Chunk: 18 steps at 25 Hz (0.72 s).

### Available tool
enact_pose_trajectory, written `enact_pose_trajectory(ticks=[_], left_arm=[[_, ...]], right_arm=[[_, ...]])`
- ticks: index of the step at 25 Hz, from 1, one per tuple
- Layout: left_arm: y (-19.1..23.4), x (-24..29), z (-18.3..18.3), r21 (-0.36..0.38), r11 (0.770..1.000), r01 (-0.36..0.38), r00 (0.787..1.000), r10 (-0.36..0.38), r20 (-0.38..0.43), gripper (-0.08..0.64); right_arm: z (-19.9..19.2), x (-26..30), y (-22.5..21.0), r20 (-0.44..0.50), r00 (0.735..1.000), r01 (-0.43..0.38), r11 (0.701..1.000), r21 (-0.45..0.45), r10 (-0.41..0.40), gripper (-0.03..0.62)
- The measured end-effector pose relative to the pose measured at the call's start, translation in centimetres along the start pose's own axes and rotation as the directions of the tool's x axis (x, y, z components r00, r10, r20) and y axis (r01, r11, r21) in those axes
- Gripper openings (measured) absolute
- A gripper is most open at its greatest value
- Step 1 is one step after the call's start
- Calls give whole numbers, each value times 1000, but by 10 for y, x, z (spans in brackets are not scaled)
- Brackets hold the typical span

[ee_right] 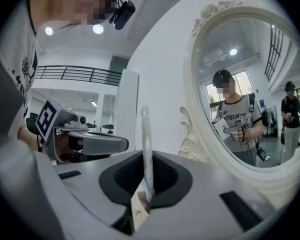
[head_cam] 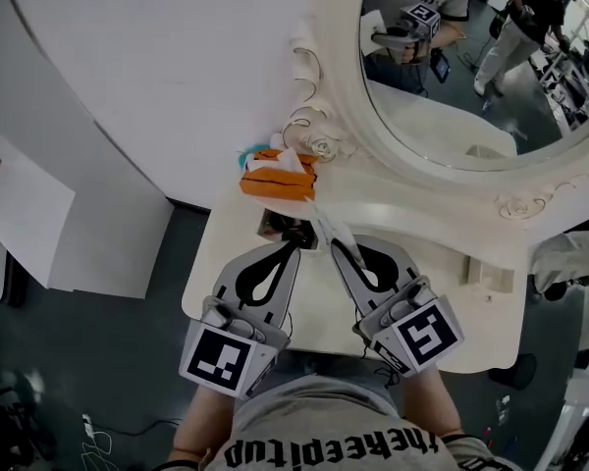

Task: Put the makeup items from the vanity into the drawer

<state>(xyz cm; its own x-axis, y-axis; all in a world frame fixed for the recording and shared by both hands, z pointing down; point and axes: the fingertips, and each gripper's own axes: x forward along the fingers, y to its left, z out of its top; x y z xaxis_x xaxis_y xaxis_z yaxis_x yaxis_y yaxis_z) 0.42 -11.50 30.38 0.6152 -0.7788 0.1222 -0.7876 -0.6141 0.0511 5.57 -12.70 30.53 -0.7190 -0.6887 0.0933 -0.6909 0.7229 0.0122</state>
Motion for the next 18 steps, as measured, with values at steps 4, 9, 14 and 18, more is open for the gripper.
enact_pose_trajectory(ticks=[4,9,14,18], left_arm=[[16,0,0,-11,1000,29,999,-29,-18,32],[37,1,7,26,998,62,997,-63,43,32],[55,-1,1,3,996,89,996,-89,2,32],[69,-1,-1,5,994,105,994,-105,4,32]], right_arm=[[-1,14,1,-11,999,32,999,2,-32,38],[-6,30,4,-36,997,70,998,-3,-70,38],[-17,49,5,-71,992,98,994,-39,-100,38],[-36,57,7,-174,976,117,990,-83,-130,38]])
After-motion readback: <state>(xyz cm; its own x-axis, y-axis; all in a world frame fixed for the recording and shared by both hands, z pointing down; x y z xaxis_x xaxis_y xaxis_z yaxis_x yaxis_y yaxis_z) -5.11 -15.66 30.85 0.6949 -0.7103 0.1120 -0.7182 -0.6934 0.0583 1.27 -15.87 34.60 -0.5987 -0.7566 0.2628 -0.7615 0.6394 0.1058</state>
